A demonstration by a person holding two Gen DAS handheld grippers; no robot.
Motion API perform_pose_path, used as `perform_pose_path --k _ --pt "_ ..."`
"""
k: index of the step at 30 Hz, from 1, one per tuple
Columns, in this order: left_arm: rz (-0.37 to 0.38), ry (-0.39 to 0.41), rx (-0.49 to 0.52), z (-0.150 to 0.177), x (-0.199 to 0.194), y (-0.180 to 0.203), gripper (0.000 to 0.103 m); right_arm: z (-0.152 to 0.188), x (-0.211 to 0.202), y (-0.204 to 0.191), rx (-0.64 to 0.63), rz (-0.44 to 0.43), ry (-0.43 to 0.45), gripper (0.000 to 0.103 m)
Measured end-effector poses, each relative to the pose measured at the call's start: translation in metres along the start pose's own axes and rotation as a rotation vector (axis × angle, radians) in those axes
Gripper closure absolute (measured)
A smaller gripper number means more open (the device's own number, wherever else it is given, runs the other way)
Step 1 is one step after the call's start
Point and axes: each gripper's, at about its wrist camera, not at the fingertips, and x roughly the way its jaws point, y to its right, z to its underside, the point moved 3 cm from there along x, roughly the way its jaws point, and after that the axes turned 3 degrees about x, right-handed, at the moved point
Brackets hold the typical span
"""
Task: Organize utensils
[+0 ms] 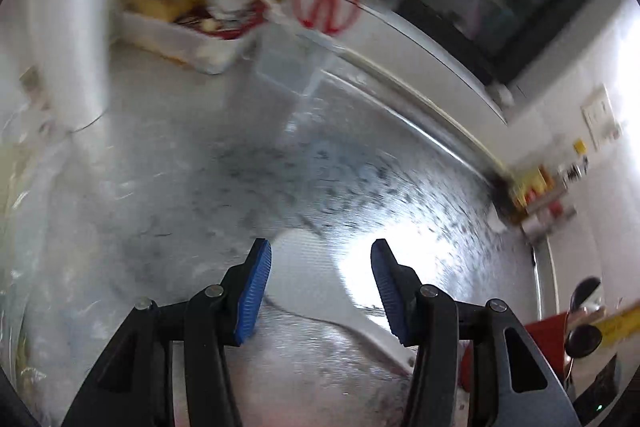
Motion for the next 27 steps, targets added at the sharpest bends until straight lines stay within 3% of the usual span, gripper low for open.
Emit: perform_pose_path --k 7,16,20,24,27 --pt "0.057 -0.04 -0.175 0.017 0.021 -0.034 0.048 0.0 0.0 0.0 -0.001 0.001 0.0 0.011" --pt "0.041 -0.087 -0.161 0.019 0.046 -0.038 0.048 0.001 0.0 -0.003 -0.013 0.001 -0.002 0.011" --pt "0.063 -0.077 -0.14 0.018 0.048 -0.036 0.036 0.001 0.002 -0.003 -0.014 -0.001 -0.006 0.011" --pt "0.047 -0.079 -0.109 0.013 0.051 -0.033 0.035 0.0 0.002 -0.002 -0.012 -0.001 -0.006 0.011" --pt "0.077 -0.075 -0.109 0.009 0.053 -0.034 0.035 -0.001 0.003 -0.002 -0.012 -0.001 -0.006 0.011"
